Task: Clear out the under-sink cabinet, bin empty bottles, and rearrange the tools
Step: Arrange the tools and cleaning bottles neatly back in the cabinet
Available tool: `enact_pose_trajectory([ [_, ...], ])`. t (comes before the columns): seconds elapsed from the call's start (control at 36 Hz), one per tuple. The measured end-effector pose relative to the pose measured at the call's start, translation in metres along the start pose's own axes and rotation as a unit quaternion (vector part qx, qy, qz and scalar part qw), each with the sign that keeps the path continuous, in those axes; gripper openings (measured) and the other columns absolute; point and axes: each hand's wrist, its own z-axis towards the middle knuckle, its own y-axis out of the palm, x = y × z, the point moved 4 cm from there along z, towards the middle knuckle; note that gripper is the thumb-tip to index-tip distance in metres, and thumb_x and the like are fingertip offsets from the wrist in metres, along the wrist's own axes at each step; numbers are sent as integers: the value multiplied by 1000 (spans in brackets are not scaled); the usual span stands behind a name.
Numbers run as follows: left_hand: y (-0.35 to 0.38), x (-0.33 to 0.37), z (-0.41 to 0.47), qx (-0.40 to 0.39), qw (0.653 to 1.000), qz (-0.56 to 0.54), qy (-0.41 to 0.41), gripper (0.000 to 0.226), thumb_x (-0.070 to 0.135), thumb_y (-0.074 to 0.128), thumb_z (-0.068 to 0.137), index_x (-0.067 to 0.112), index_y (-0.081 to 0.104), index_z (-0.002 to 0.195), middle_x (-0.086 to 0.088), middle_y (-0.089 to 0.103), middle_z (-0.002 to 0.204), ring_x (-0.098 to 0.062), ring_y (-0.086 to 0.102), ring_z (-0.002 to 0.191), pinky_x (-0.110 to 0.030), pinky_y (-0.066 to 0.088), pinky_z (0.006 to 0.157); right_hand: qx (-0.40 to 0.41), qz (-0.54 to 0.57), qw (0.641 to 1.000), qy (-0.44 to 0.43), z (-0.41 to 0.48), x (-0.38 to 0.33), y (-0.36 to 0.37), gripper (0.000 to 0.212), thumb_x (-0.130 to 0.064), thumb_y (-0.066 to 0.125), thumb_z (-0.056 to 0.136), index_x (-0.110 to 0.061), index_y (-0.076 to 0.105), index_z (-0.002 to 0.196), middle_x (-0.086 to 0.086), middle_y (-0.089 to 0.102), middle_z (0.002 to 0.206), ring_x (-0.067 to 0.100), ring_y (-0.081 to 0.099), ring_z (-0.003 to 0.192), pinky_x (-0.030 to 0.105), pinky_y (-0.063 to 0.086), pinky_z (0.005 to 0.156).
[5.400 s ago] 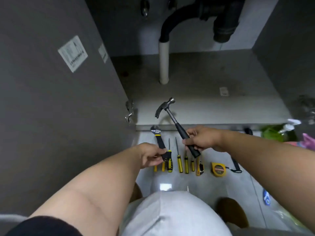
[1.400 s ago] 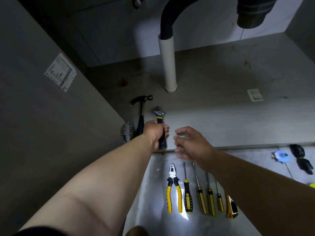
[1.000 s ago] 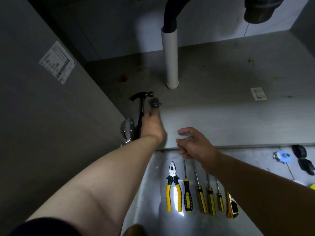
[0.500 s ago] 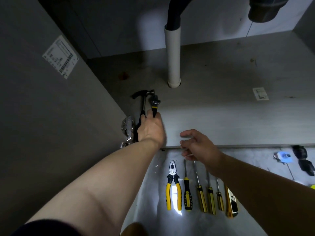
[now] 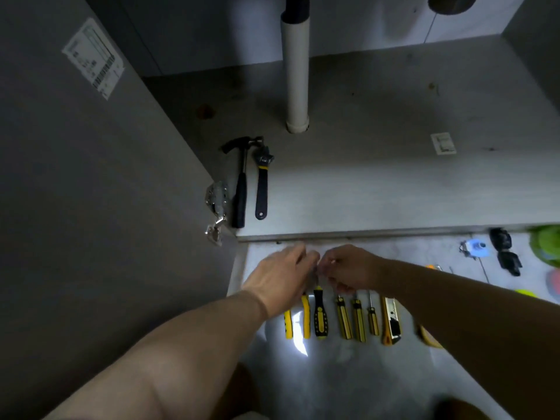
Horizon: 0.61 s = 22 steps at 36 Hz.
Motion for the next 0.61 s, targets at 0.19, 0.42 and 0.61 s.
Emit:
enact_pose_trajectory([
  [0.19, 63, -5, -25, -181, 968, -75, -158, 44, 34, 54, 97, 39, 35, 136, -8, 36, 130, -33, 58, 101, -47, 56, 82, -35, -257, 966, 17, 4, 32, 36, 29, -19, 47, 102, -9, 64, 123, 12, 65, 123, 29, 62, 113, 34, 50, 95],
  [0.42, 99, -2, -29, -182, 957, -129, -187, 59, 40, 61, 92, 30, 36, 144, -14, 39, 138, -34, 63, 98, -41, 57, 83, -32, -310, 948, -62, 13, 52, 96, 33, -16, 52, 96, -15, 60, 128, 12, 63, 125, 30, 62, 112, 28, 45, 89],
  [0.61, 104, -4, -36, -171, 947, -178, -205, 62, 45, 75, 81, 35, 38, 131, -8, 27, 127, -34, 59, 99, -44, 57, 92, 0, -271, 962, -27, 15, 58, 111, 40, -20, 56, 97, -22, 43, 135, 18, 44, 130, 39, 59, 113, 41, 53, 94],
])
